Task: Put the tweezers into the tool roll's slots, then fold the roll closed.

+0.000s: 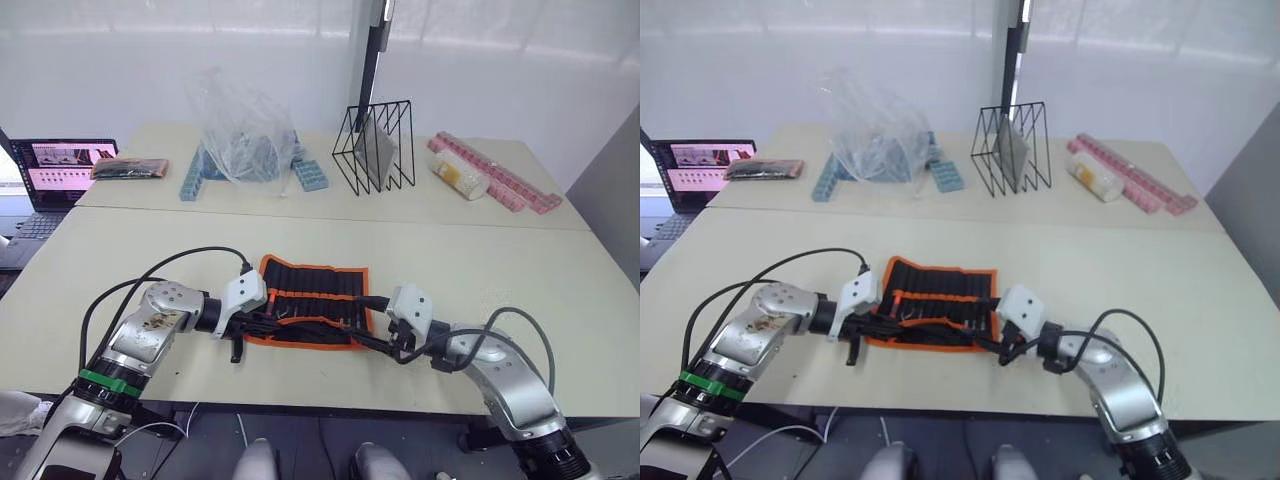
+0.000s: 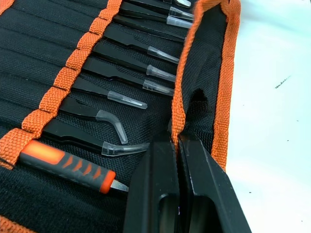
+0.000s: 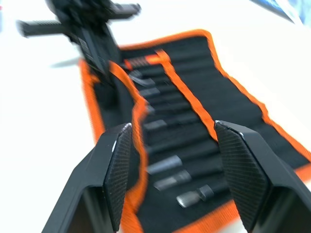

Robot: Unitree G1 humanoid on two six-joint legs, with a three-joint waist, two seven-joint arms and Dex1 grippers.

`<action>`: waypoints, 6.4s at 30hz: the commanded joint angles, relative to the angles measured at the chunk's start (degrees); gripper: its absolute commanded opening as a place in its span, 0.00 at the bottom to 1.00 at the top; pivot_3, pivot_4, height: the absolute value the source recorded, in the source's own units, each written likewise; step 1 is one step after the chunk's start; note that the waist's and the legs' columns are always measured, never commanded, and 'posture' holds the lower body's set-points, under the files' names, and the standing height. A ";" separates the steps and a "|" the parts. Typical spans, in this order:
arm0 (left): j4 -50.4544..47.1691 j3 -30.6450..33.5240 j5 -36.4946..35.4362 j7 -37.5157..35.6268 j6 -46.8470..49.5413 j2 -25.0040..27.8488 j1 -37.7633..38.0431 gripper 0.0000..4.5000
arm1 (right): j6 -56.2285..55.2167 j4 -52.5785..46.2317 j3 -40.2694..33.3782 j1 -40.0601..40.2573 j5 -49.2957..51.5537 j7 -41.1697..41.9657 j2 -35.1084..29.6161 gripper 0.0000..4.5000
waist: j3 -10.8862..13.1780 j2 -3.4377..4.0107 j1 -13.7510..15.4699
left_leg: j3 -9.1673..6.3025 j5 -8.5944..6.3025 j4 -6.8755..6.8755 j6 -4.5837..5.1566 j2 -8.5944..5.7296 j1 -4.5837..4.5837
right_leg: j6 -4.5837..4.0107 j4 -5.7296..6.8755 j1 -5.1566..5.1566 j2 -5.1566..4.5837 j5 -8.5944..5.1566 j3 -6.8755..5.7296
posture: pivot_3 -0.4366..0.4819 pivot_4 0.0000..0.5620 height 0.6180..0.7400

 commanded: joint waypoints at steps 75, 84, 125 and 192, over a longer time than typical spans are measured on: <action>-9.19 10.59 -11.84 -5.21 5.83 3.94 -0.92 0.77 | -7.90 16.89 10.50 -5.87 -13.24 -0.04 3.88 0.00 | 0.03 0.06 -0.20 | -0.01 0.00 -0.02 0.00 0.02 0.01 | -0.01 0.00 -0.01 0.01 0.00 -0.02 | 0.48 0.27 0.54; -8.49 6.65 -9.57 -1.55 4.44 -2.55 1.89 0.21 | -7.03 16.72 11.01 -5.86 -13.62 -0.27 4.57 0.00 | 0.03 0.06 -0.62 | -0.01 0.00 -0.02 0.00 0.04 0.02 | -0.01 0.01 -0.02 0.04 0.00 -0.01 | 0.48 0.27 0.54; 3.19 -1.69 7.65 7.24 -8.58 -7.67 2.86 0.00 | 42.86 7.80 -14.21 -8.87 15.12 -12.73 5.11 0.48 | 0.02 0.24 1.17 | -0.07 0.00 -0.03 0.00 -0.06 0.50 | 0.01 -0.36 0.76 -0.03 -0.04 -0.02 | 0.48 0.27 0.54; 3.13 -1.39 8.11 5.79 -10.25 -6.43 3.42 0.00 | 24.44 -0.32 8.64 -2.69 -0.68 -10.88 -0.21 0.00 | 0.02 0.58 1.06 | -0.09 0.03 -0.41 0.06 -0.10 0.40 | 0.09 -1.01 0.80 -0.07 -0.07 -0.02 | 0.48 0.27 0.54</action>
